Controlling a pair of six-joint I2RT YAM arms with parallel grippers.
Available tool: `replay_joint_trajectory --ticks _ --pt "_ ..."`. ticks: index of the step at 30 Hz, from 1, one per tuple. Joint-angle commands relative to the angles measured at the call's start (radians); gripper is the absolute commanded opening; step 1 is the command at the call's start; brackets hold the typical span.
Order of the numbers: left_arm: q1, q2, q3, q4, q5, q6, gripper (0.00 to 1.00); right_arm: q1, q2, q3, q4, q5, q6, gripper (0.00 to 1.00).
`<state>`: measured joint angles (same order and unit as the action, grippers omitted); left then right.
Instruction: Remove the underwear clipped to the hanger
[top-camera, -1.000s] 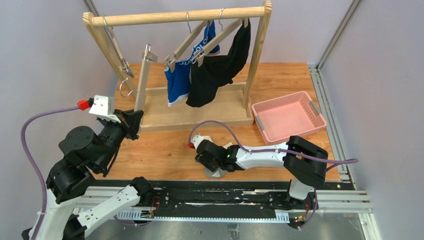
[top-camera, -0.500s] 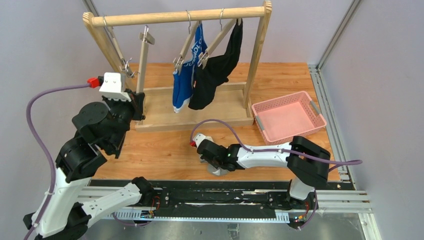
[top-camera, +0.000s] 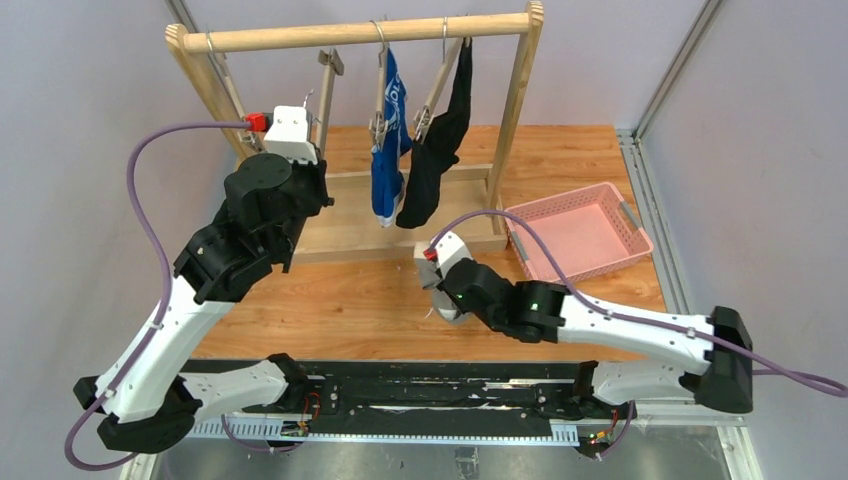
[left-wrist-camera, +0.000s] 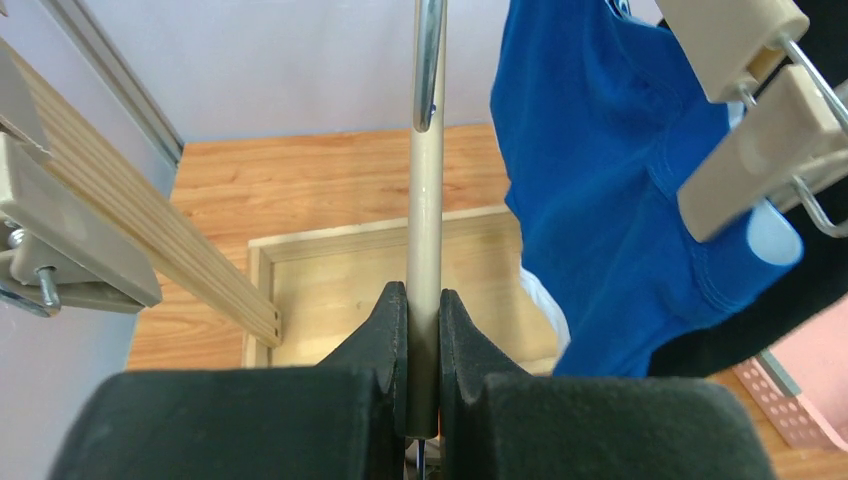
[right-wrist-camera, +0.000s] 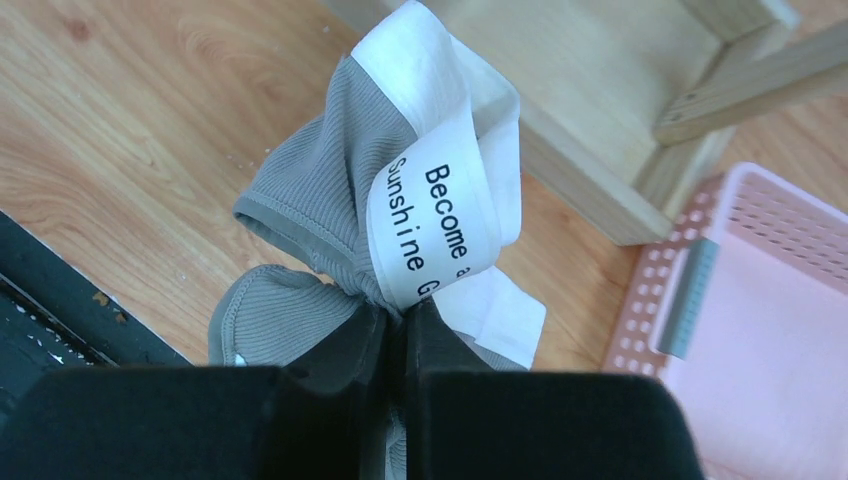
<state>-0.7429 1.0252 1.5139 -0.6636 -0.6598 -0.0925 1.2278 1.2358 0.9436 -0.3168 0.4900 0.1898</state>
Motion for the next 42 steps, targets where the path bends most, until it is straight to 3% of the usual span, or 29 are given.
replay_joint_trajectory --ticks 1,8,15,23,34,42 --pt "-0.006 0.018 0.041 0.104 -0.067 -0.012 0.0 0.013 -0.136 -0.01 -0.085 0.147 -0.012 0.01" --pt "-0.005 0.116 0.13 0.194 -0.098 0.03 0.0 0.01 -0.304 0.038 -0.283 0.482 0.012 0.0" --pt "0.038 0.229 0.257 0.196 -0.073 0.049 0.0 0.0 -0.441 0.062 -0.363 0.63 -0.008 0.01" --pt "0.12 0.273 0.306 0.189 -0.074 0.049 0.0 -0.005 -0.524 0.075 -0.37 0.679 -0.047 0.01" --pt "0.289 0.337 0.356 0.122 0.036 0.009 0.0 -0.006 -0.488 0.129 -0.369 0.753 -0.102 0.01" --pt "0.365 0.36 0.338 0.108 0.1 -0.025 0.0 -0.007 -0.535 0.188 -0.241 0.746 -0.2 0.0"
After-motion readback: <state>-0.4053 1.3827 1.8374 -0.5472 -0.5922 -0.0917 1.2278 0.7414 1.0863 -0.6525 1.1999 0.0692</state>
